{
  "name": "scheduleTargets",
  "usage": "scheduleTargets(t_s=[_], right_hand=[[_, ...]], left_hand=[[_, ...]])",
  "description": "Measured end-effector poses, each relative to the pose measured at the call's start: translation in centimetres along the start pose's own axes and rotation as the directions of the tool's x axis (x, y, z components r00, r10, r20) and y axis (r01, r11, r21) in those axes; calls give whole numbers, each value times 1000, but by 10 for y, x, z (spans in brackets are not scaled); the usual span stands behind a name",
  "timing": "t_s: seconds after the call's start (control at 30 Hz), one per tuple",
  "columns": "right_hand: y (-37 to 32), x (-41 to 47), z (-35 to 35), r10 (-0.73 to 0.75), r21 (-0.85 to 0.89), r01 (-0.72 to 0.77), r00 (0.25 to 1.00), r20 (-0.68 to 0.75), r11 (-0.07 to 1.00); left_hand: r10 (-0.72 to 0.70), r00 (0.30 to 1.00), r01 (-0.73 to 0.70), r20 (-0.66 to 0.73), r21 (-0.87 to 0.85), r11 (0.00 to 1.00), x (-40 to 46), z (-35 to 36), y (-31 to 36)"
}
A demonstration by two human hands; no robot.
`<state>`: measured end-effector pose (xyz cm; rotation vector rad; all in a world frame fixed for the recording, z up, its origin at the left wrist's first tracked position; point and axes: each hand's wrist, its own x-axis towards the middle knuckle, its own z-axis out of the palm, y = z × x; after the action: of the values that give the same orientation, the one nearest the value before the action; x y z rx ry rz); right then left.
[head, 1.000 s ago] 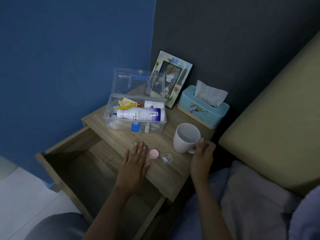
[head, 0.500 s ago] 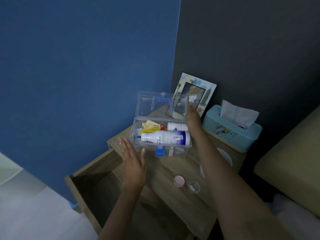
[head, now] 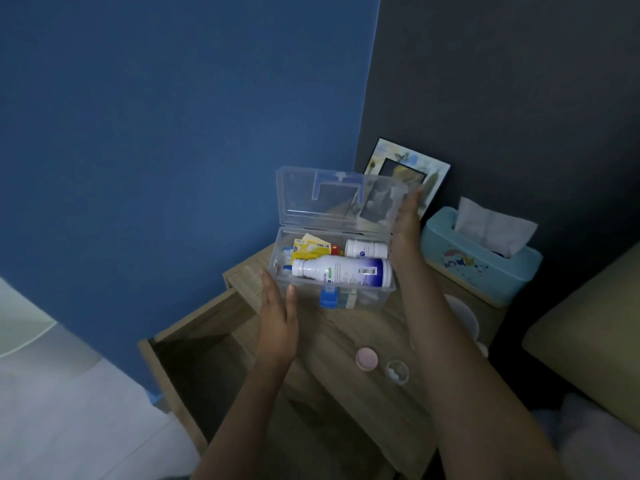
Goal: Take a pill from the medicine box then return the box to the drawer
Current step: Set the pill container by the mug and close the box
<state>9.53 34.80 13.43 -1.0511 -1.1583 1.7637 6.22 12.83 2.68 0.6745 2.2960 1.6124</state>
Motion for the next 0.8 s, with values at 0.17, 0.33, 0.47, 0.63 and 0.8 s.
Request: scheduleTargets(t_s=[0.17, 0.33, 0.47, 0.63, 0.8], right_hand=[[24, -46, -30, -39, 80, 43, 998, -50, 996], [61, -69, -35, -147, -288, 113, 984, -98, 951], [72, -69, -34, -247, -349, 202, 965, -87, 915], [78, -66, -36, -231, -332, 194, 970, -76, 923], [77, -67, -36, -221, -351, 179, 972, -84, 919]], left_hand=[[-16, 1000, 15, -16, -72, 997, -1, -4, 1], [-54, 997, 42, -57, -203, 978, -2, -6, 7], [-32, 997, 20, -63, -189, 982, 0, -10, 12], [3, 993, -10, -119, -51, 999, 6, -11, 17], [2, 989, -6, -147, -25, 1000, 7, -9, 24]])
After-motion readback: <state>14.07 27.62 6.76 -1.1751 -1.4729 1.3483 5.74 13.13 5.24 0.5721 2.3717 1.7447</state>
